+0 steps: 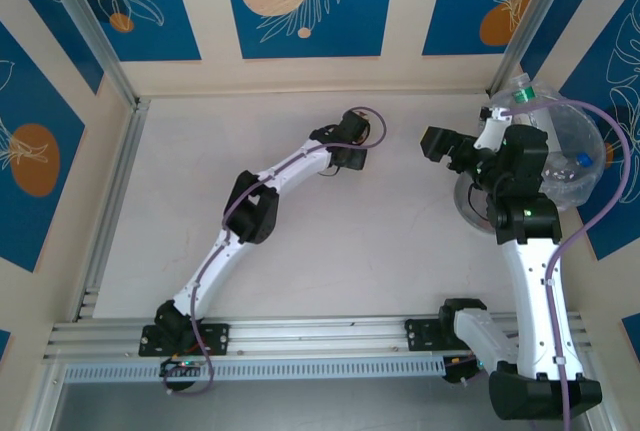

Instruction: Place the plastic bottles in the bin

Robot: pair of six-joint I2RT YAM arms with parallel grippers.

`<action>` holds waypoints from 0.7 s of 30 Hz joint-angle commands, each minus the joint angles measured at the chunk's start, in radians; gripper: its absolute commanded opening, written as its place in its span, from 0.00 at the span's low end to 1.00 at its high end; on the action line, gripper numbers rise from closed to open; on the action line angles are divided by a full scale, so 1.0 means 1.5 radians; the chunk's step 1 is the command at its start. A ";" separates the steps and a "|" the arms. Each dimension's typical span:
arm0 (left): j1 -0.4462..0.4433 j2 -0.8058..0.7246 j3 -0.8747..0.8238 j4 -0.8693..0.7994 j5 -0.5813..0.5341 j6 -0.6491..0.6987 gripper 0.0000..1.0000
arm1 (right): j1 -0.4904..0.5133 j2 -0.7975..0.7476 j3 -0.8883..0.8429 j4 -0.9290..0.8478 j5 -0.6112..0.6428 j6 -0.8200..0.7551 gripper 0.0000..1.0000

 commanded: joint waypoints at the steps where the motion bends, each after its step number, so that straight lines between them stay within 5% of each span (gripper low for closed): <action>1: -0.006 0.015 0.020 -0.029 -0.012 0.004 0.52 | 0.005 -0.016 -0.010 -0.010 0.012 -0.013 0.99; 7: -0.009 0.002 -0.009 -0.040 -0.016 -0.004 0.40 | 0.005 -0.018 -0.015 -0.013 0.013 -0.018 0.99; 21: -0.017 -0.185 -0.312 0.132 0.024 0.001 0.19 | 0.006 -0.017 -0.052 0.008 0.002 0.013 0.99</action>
